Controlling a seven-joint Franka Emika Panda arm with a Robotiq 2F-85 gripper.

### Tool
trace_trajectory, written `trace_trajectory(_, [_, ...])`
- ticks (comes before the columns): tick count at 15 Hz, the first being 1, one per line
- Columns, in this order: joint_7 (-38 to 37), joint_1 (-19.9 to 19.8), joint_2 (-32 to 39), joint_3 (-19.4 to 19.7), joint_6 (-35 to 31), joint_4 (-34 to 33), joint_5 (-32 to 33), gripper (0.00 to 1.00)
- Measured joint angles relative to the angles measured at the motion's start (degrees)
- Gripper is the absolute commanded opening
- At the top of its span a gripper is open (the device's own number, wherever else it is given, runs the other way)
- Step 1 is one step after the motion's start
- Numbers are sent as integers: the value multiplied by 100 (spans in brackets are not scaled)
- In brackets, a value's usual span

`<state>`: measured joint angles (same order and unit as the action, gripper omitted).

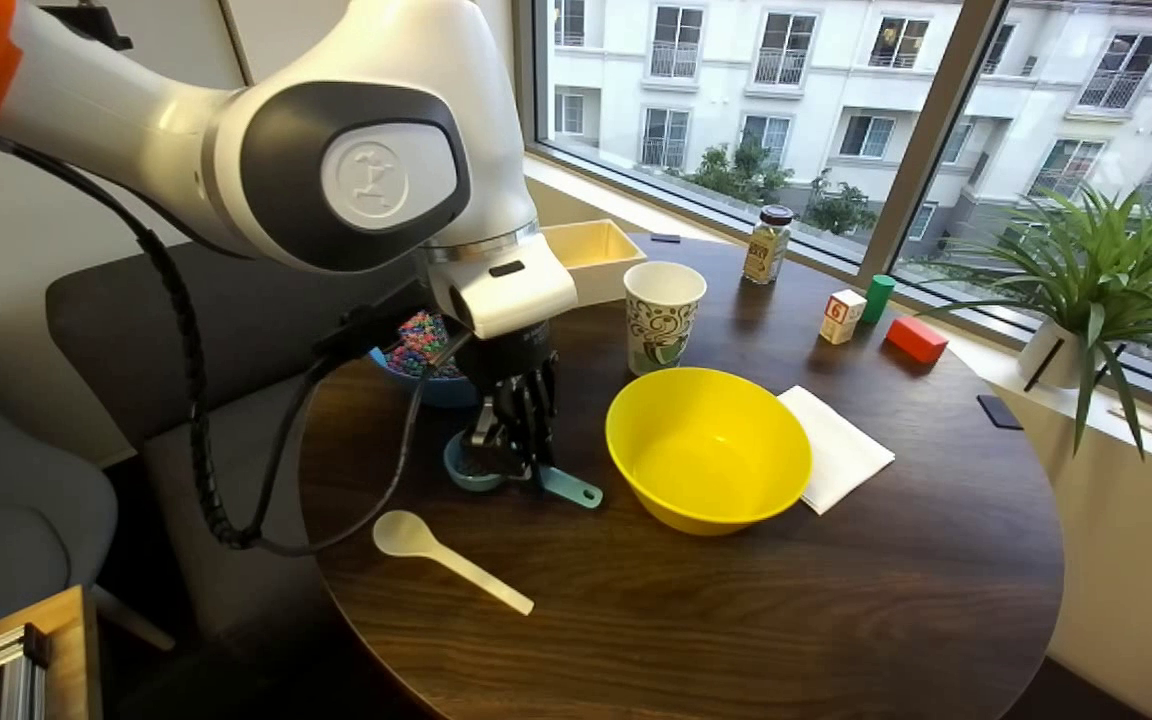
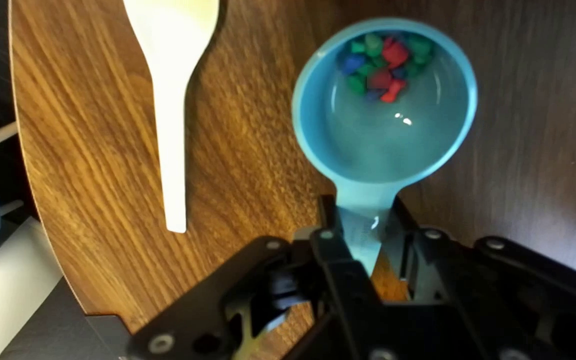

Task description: Pick up the blue measuring spoon, scoop some of the substance in the blue bowl and put the blue measuring spoon back onto the table

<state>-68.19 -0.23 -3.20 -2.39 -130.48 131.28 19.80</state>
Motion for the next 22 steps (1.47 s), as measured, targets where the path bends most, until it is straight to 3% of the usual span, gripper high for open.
trace_trajectory(6, [118, 3, 22, 23, -4, -1, -6, 90])
trace_trajectory(8, [143, 13, 7, 14, 5, -1, -6, 100])
trace_trajectory(22, [178, 48, -1023, -180, 1110, -24, 107, 100])
